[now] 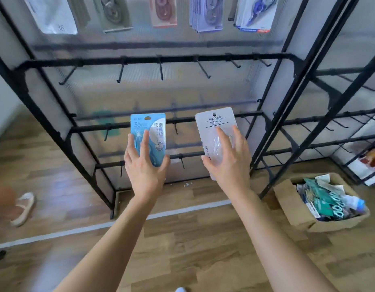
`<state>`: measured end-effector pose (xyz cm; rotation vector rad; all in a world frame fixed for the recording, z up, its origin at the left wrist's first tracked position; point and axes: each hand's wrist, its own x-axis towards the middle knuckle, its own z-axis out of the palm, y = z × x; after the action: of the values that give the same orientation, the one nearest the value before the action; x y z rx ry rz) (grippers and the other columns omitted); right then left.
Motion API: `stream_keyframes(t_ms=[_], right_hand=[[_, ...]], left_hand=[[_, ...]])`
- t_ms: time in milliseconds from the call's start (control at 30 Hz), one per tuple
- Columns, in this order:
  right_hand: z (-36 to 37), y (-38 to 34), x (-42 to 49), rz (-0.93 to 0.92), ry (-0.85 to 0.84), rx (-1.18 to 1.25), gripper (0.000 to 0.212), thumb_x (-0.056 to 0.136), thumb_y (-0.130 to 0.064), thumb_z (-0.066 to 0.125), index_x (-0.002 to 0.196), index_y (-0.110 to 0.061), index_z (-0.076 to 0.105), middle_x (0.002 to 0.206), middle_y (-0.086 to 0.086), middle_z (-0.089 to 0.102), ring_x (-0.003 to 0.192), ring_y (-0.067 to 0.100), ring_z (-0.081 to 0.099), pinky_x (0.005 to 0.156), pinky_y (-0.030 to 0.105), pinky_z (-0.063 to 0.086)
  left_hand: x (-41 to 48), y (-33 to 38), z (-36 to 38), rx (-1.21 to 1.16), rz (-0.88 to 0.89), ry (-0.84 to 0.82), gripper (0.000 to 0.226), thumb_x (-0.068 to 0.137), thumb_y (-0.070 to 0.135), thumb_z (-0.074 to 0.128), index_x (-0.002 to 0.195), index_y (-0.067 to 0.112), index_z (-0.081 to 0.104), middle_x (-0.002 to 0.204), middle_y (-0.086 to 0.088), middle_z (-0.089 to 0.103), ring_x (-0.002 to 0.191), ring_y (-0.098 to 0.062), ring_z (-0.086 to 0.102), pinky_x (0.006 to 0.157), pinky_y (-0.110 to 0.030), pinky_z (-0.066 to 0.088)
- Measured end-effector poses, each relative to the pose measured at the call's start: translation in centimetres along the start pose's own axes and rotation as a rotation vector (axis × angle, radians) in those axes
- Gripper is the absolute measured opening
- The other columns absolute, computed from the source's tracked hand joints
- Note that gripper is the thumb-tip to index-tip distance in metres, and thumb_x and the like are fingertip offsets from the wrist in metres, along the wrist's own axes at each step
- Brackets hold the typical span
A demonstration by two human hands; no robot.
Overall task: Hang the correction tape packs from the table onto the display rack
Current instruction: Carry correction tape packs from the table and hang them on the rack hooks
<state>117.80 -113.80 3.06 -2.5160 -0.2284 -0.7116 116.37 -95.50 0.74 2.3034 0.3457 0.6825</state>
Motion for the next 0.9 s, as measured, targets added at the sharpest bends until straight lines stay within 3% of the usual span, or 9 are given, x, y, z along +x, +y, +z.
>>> stream_keyframes(t_ms=[233, 500, 900], right_hand=[[0.3, 2.2, 7.8, -0.071, 0.035, 0.054, 0.069, 0.076, -0.03, 0.076, 0.136, -0.009, 0.048, 0.144, 0.023, 0.036, 0.127, 0.041, 0.04, 0.099, 0.056, 0.039], [0.8, 4.1, 15.5, -0.194, 0.082, 0.156, 0.069, 0.074, -0.027, 0.079, 0.135, -0.01, 0.051, 0.143, 0.024, 0.038, 0.125, 0.043, 0.042, 0.096, 0.054, 0.039], [5.5, 0.0, 18.4, -0.309, 0.029, 0.272, 0.069, 0.073, -0.027, 0.079, 0.134, -0.009, 0.052, 0.142, 0.024, 0.039, 0.125, 0.043, 0.042, 0.099, 0.055, 0.039]], left_hand=[[5.6, 3.8, 2.7, 0.016, 0.012, 0.082, 0.074, 0.083, 0.027, 0.071, 0.147, 0.022, 0.034, 0.156, -0.015, 0.018, 0.136, -0.036, 0.024, 0.11, -0.044, 0.022], [9.9, 7.0, 4.9, 0.0, -0.026, 0.235, 0.073, 0.083, 0.027, 0.071, 0.146, 0.024, 0.036, 0.156, -0.014, 0.018, 0.137, -0.035, 0.023, 0.111, -0.045, 0.022], [13.1, 3.2, 2.1, 0.064, -0.101, 0.393, 0.073, 0.083, 0.028, 0.071, 0.146, 0.022, 0.036, 0.156, -0.014, 0.018, 0.138, -0.034, 0.022, 0.111, -0.044, 0.022]])
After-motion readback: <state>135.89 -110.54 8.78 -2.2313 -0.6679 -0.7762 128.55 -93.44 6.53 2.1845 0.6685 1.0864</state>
